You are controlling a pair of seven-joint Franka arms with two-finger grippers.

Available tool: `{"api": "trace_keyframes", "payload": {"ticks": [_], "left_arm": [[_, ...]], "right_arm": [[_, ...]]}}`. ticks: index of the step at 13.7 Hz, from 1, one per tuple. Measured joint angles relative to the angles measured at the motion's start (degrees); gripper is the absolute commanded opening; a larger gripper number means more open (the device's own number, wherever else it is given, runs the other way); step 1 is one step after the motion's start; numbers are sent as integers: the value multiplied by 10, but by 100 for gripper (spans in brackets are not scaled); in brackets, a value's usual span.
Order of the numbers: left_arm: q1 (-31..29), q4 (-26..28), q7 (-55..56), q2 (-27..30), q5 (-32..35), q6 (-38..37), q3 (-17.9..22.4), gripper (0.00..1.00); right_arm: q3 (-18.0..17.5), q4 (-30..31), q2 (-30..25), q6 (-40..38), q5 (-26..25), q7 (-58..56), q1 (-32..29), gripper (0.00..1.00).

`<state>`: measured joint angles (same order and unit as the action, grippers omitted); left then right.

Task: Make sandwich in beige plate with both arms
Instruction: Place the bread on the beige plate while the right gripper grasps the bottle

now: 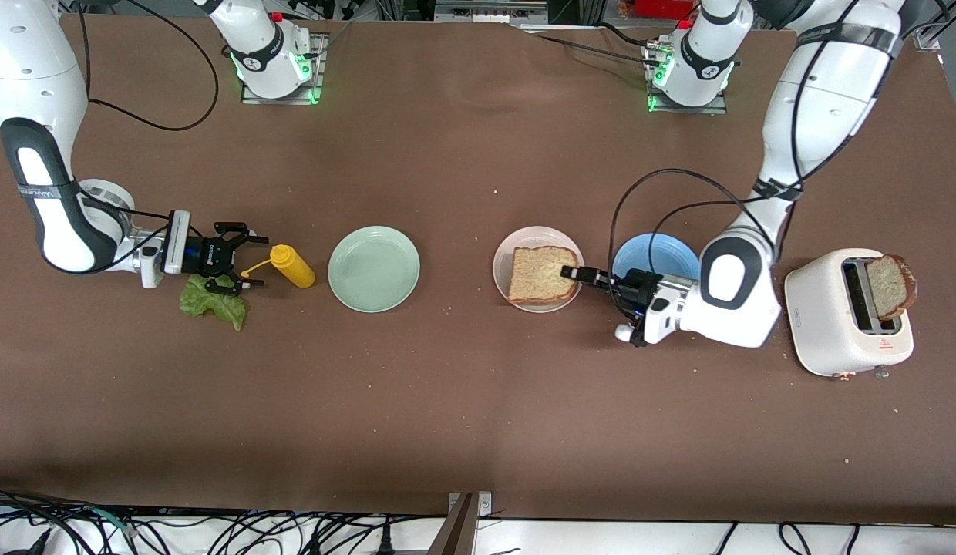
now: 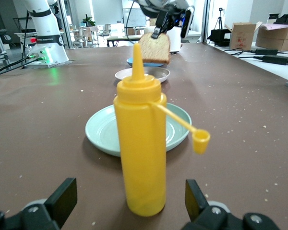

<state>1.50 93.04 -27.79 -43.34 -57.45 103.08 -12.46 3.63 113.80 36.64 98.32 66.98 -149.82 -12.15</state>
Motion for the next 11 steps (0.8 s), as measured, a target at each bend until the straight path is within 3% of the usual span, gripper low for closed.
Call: {"api": "trace_keyframes", "payload": {"ticks": [7,8,9,10,11], "left_arm": [[2,34,-34,0,-1,32,2,0],[6,38,-35,0,-1,46,1,9],[11,43,-35,0,-1,60,0,37],[15,47,-35,0,-1,69,0,99],[17,49,-36,0,-1,73,0,100]], "right_arm": [[-5,10,-1,13,33,0,26,100],[-5,11,0,13,37,0,27,100],[-6,13,1,13,46,0,29,100],[-10,15,4,13,55,0,33,100],[-13,16,8,13,61,0,37,100]]}}
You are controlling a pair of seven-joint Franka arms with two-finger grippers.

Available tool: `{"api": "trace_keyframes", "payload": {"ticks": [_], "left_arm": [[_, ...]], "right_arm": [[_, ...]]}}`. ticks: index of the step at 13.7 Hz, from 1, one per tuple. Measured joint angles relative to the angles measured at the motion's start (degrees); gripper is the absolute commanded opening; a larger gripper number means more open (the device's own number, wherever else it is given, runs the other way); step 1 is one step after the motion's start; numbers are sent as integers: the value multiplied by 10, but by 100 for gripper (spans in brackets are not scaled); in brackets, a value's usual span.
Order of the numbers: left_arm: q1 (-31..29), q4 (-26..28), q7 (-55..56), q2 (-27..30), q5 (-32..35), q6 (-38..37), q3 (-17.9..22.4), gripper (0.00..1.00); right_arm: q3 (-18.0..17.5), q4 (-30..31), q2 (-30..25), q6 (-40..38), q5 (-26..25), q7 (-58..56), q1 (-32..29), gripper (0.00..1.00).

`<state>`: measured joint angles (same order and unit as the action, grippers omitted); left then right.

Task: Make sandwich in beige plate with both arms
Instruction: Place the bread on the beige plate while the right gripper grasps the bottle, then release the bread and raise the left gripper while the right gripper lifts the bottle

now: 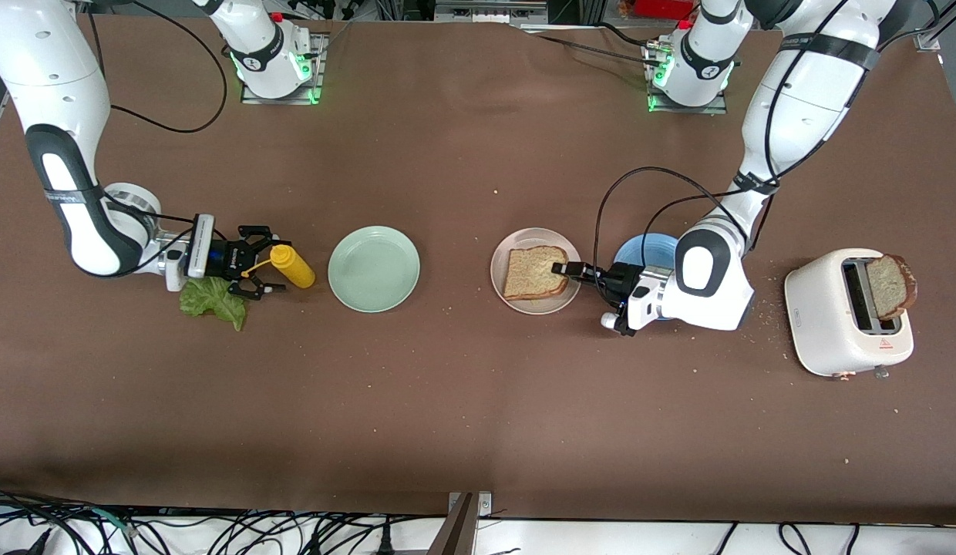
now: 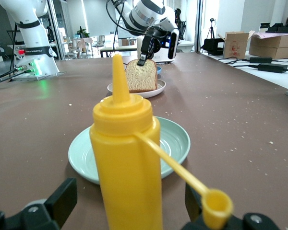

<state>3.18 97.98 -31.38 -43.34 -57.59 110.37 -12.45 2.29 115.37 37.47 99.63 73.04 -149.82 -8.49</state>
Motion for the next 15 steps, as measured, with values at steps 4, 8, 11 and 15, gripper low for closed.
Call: {"api": "trace_keyframes", "payload": {"ticks": [4,8,11,15], "left_arm": [[0,0,-6,1,8,2,3,100],[-3,-1,-8,19,61,4,4,100],[-3,-2,-8,39,113,5,5,100],[-4,-4,-8,68,179,5,5,100]], "right_arm": [[-3,0,6,0,10,0,8,88],[-6,-5,6,3,11,21,13,42],[-7,-18,6,6,9,47,17,9],[-7,-47,5,15,-32,107,23,0]]}}
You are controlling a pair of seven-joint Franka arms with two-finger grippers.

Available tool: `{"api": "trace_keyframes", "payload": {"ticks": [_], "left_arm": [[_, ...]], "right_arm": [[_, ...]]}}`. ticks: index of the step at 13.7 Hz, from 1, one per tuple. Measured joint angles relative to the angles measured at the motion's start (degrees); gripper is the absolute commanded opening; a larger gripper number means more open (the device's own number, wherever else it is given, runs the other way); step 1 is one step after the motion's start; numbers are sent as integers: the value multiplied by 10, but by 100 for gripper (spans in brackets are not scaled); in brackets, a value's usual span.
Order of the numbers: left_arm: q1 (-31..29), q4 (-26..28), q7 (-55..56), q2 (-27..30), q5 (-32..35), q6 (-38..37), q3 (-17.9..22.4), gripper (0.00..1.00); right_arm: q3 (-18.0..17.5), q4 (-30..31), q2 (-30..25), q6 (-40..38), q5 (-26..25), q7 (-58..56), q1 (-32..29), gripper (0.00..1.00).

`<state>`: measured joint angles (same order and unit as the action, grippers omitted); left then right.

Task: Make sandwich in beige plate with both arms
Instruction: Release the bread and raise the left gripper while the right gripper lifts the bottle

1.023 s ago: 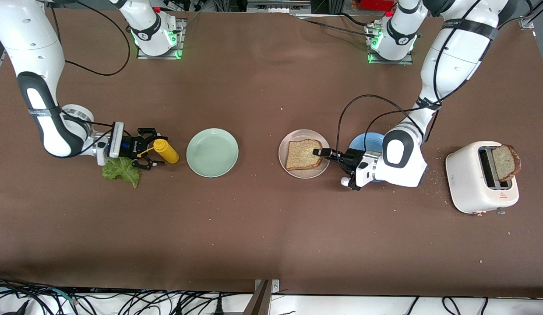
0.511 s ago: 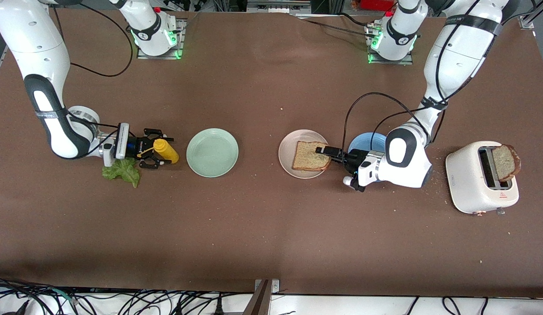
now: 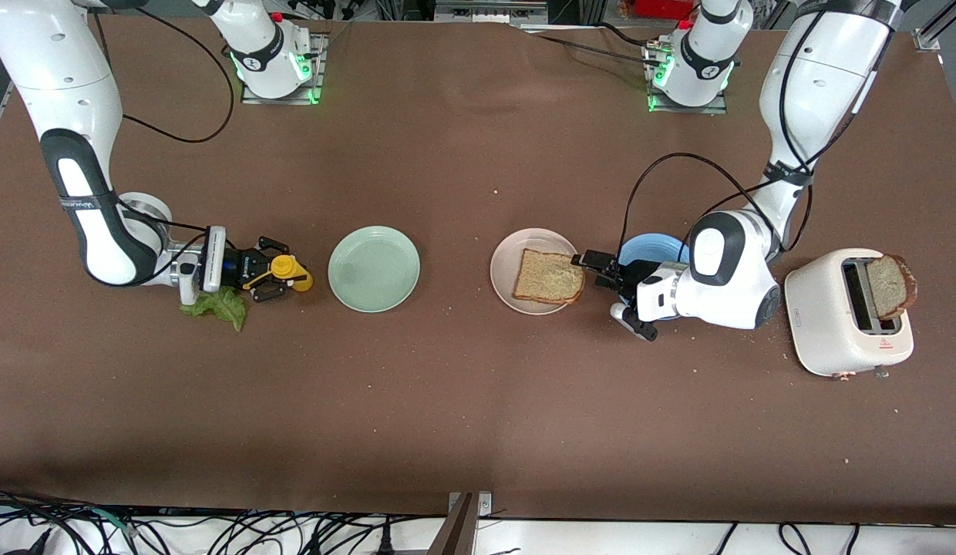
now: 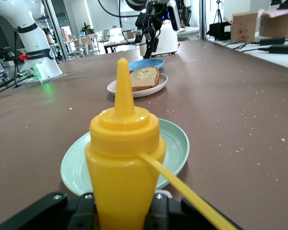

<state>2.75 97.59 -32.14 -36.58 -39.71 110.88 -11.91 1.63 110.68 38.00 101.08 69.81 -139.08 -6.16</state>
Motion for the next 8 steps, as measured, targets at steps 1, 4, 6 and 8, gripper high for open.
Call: {"api": "trace_keyframes", "payload": {"ticks": [1,4,6,8], "left_arm": [[0,-1,0,8,14,0,0,100],[-2,-3,17,30,74,1,1,100],[-3,-10,52,50,129,1,1,100],[-7,-28,93,72,184,-13,2,100]], "right_arm": [[0,-7,0,0,-9,23,1,0],[-1,-43,-4,0,-52,116,6,0],[-1,-85,-12,0,-105,211,17,0],[-2,-127,-25,0,-161,327,36,0]]}}
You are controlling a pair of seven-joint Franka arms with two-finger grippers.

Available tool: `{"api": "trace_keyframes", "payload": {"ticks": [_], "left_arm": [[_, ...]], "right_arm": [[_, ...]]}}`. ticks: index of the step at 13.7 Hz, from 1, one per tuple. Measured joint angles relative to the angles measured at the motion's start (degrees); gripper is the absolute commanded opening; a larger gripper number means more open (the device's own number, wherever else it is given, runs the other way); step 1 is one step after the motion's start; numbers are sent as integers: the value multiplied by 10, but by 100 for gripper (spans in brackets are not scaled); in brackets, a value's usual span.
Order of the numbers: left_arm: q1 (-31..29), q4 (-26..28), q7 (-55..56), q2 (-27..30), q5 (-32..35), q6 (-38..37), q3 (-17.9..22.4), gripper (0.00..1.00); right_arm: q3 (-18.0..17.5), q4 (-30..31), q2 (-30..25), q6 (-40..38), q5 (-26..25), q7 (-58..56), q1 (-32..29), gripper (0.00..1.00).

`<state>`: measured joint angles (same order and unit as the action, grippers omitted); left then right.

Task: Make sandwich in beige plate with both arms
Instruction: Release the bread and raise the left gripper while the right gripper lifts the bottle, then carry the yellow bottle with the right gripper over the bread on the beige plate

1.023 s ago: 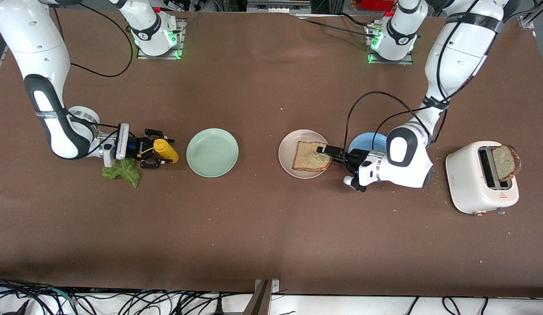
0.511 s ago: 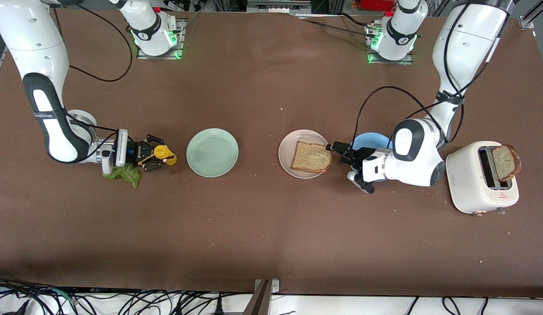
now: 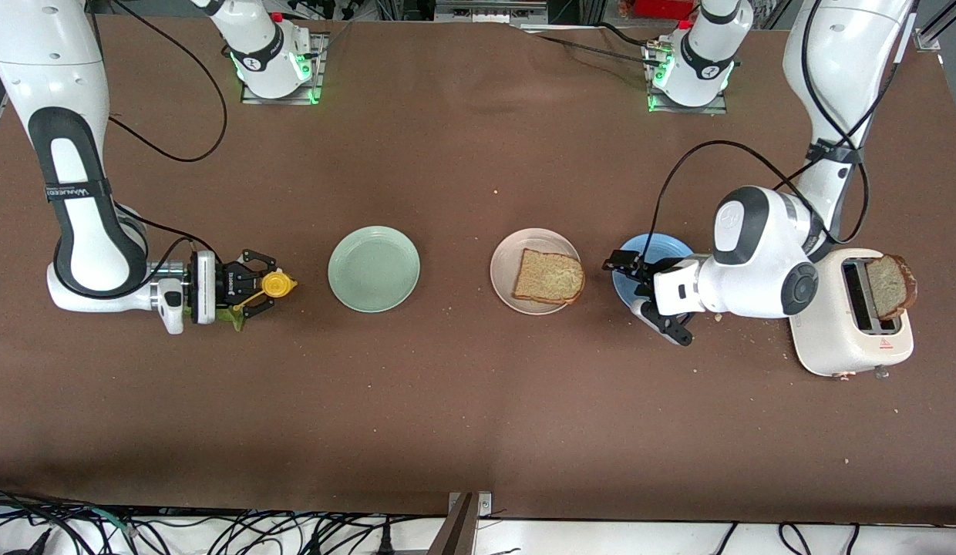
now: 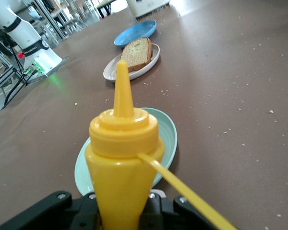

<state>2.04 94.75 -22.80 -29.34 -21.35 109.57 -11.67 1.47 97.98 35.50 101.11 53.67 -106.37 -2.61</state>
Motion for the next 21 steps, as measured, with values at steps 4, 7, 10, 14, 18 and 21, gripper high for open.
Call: {"api": "trace_keyframes", "payload": {"ticks": [4,7,10,14,18,21], "left_arm": [[-5,-66,87,34,108,-81,3,100],[-5,-141,134,49,177,-167,5,100],[-6,-213,160,63,228,-243,13,100],[-2,-250,169,106,237,-301,58,100],[-3,-250,172,122,235,-319,65,100],[-28,-216,177,160,215,-245,68,100]], "right_arm": [[-2,-62,-20,9,-82,196,57,0],[-4,-103,-22,18,-145,340,118,0],[-5,-146,-23,38,-230,506,196,0],[-8,-175,-21,50,-371,664,296,0],[-12,-178,-1,78,-533,804,409,0],[-12,-178,19,82,-626,841,463,0]]}}
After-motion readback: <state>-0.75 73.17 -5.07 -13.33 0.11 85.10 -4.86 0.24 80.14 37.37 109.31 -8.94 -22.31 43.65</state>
